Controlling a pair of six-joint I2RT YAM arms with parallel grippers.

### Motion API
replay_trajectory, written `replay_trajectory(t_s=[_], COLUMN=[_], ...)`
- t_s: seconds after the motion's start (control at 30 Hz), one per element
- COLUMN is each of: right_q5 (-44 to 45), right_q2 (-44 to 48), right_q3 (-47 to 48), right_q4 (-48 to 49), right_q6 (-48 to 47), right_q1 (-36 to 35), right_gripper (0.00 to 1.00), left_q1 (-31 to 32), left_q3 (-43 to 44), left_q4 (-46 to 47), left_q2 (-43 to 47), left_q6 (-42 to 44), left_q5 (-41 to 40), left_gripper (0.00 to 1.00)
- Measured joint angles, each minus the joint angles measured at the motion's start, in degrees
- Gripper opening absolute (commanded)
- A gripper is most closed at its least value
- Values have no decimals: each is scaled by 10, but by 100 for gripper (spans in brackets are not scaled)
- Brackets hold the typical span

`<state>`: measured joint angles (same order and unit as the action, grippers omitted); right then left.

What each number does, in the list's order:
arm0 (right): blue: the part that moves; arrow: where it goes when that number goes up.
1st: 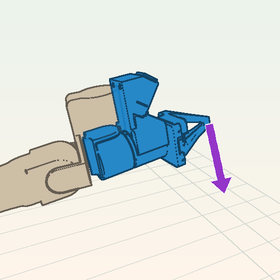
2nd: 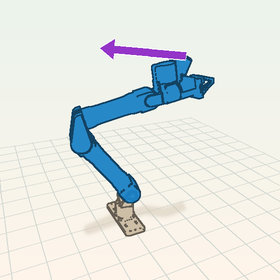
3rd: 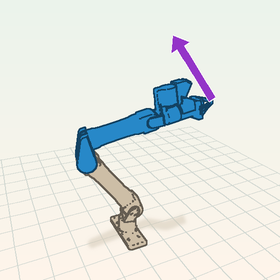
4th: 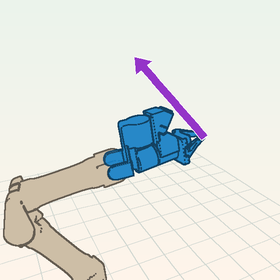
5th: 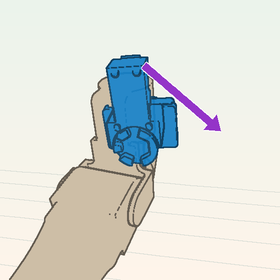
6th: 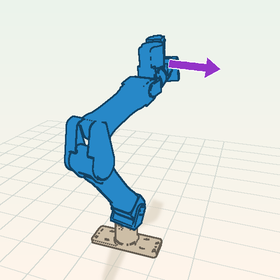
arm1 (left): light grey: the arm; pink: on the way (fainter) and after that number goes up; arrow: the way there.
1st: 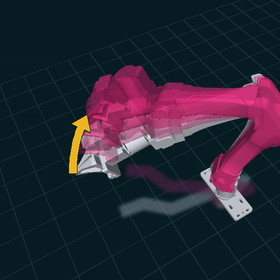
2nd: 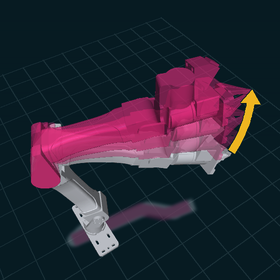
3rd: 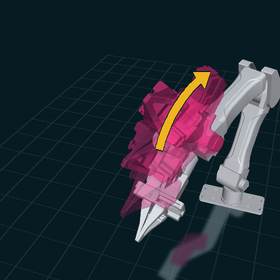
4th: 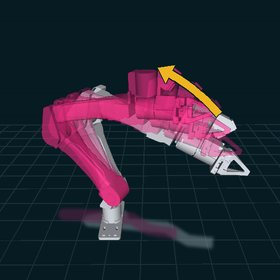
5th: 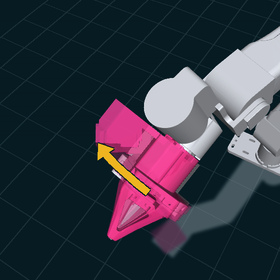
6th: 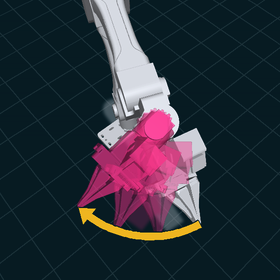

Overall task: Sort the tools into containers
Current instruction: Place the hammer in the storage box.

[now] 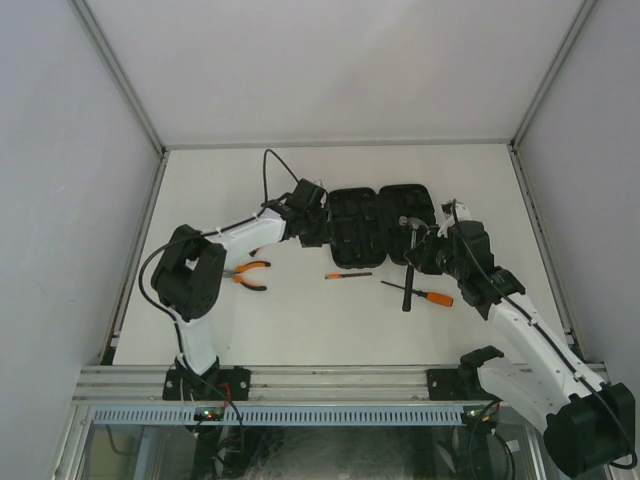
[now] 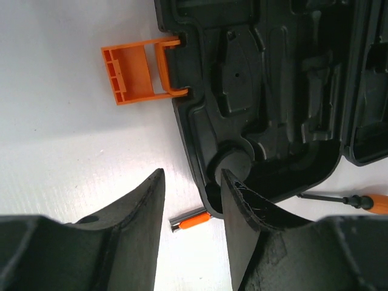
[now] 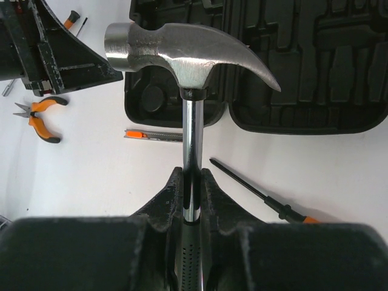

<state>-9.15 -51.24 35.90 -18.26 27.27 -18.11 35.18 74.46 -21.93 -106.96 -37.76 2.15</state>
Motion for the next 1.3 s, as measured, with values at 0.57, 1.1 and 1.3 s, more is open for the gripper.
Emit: replay_trajectory(t_s=[0.57,1.1,1.3], right_q5=[-19,-19,-19], right_q2=[7,5,2], right_q3=[-15,-15,-15], right_q4=[-7,-9,-8], right_q6=[-1,-2,-2], right_q1=[9,9,8], right_gripper=[0,0,0], left_q1=[11,13,12], left_q3=[23,5,-32], left_q4=[-13,14,34], left_q2=[-47,-37,-14], left_q6=[8,0,-4], left_q5=[-3,-5,-5], left_gripper=[32,13,13])
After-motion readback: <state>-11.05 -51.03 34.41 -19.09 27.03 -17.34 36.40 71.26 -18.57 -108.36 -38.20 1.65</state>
